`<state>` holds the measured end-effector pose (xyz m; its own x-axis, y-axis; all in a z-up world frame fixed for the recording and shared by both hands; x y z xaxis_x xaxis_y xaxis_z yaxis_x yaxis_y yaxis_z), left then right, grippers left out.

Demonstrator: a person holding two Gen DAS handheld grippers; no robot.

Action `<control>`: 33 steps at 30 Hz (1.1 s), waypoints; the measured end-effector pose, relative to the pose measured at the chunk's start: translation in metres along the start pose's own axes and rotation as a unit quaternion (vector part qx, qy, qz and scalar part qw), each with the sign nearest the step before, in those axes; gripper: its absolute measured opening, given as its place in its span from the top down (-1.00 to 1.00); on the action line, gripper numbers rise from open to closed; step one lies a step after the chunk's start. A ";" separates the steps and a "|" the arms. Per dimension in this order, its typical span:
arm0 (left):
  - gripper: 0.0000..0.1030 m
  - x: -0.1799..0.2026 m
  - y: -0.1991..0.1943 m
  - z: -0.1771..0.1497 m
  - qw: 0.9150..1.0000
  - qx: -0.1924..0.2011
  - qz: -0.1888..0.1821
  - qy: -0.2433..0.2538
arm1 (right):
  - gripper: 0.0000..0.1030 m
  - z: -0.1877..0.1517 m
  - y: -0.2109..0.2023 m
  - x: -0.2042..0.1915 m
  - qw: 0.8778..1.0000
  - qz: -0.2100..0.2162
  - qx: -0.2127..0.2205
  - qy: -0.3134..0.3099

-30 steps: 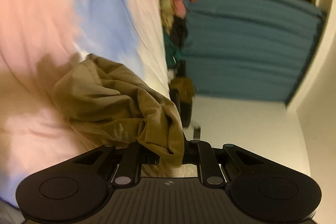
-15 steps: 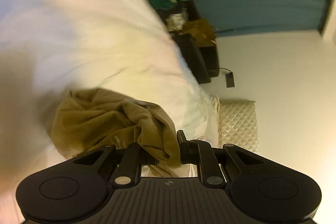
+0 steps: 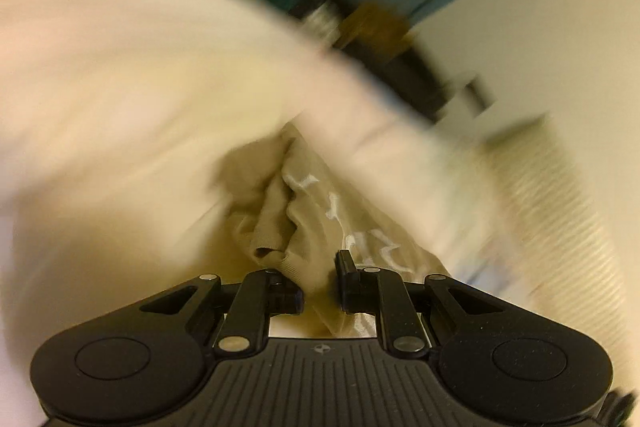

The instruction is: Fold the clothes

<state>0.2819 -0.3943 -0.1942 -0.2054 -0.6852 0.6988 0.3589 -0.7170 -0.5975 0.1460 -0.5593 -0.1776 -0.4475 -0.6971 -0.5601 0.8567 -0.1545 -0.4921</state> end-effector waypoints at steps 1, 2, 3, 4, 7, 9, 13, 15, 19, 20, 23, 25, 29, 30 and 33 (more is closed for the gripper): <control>0.68 -0.015 0.005 -0.013 1.000 -0.009 0.013 0.006 | 0.68 -0.020 0.002 0.012 1.000 -0.005 -0.021 0.012; 0.64 -0.025 0.007 -0.022 1.000 -0.010 0.019 0.018 | 0.67 -0.033 0.001 0.019 0.999 -0.004 -0.027 0.022; 0.57 -0.032 0.007 -0.032 0.999 -0.007 0.025 0.036 | 0.67 -0.045 0.000 0.025 0.999 -0.003 -0.032 0.030; 0.55 -0.032 0.004 -0.035 0.999 -0.003 0.028 0.046 | 0.65 -0.051 -0.002 0.027 0.999 -0.003 -0.033 0.032; 0.45 -0.025 -0.002 -0.041 0.997 0.002 0.041 0.072 | 0.60 -0.055 -0.009 0.026 0.998 -0.014 -0.044 0.036; -0.01 -0.010 -0.012 -0.046 0.992 -0.004 0.063 0.108 | 0.59 -0.051 -0.021 0.022 0.997 -0.032 -0.060 0.038; -0.66 0.030 -0.058 -0.052 0.981 0.014 0.083 0.176 | 0.58 -0.030 -0.051 0.005 0.996 -0.060 -0.069 0.005; -0.90 0.052 -0.081 -0.055 0.975 0.031 0.085 0.201 | -0.05 -0.018 -0.073 -0.007 0.996 -0.056 -0.056 -0.026; -0.99 0.095 -0.134 -0.065 0.962 0.073 0.082 0.249 | -1.00 0.001 -0.139 -0.043 0.996 -0.030 0.018 -0.086; -0.99 0.104 -0.147 -0.068 0.959 0.084 0.081 0.260 | -1.00 0.002 -0.154 -0.052 0.994 -0.026 0.028 -0.101; -0.99 0.131 -0.197 -0.083 0.950 0.118 0.068 0.283 | -1.00 0.004 -0.197 -0.081 0.989 -0.009 0.049 -0.140; -0.99 0.142 -0.223 -0.092 0.945 0.137 0.061 0.292 | -1.00 0.003 -0.222 -0.095 0.986 -0.003 0.060 -0.155; -0.99 0.157 -0.285 -0.115 0.937 0.171 0.048 0.300 | -1.00 -0.004 -0.267 -0.121 0.979 0.015 0.090 -0.183; -0.99 0.161 -0.301 -0.120 0.935 0.179 0.045 0.302 | -1.00 -0.007 -0.277 -0.127 0.977 0.017 0.099 -0.190; -0.99 0.161 -0.341 -0.136 0.932 0.194 0.041 0.302 | -1.00 -0.019 -0.307 -0.142 0.968 0.022 0.128 -0.213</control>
<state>0.0024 -0.2776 0.0679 -0.5965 -0.7666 0.2375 0.6743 -0.6392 -0.3698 -0.0584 -0.4000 0.0401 -0.3085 -0.9243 -0.2248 0.9326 -0.2475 -0.2625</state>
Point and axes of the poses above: each gripper's, at about its wrist camera, not at the fingertips, and y roughly the way its jaws point, x to its right, z to its top, the point moved 8 cm from there along y, roughly the way its jaws point, and after that the axes turned 6 degrees about -y, right-handed, at the moved point
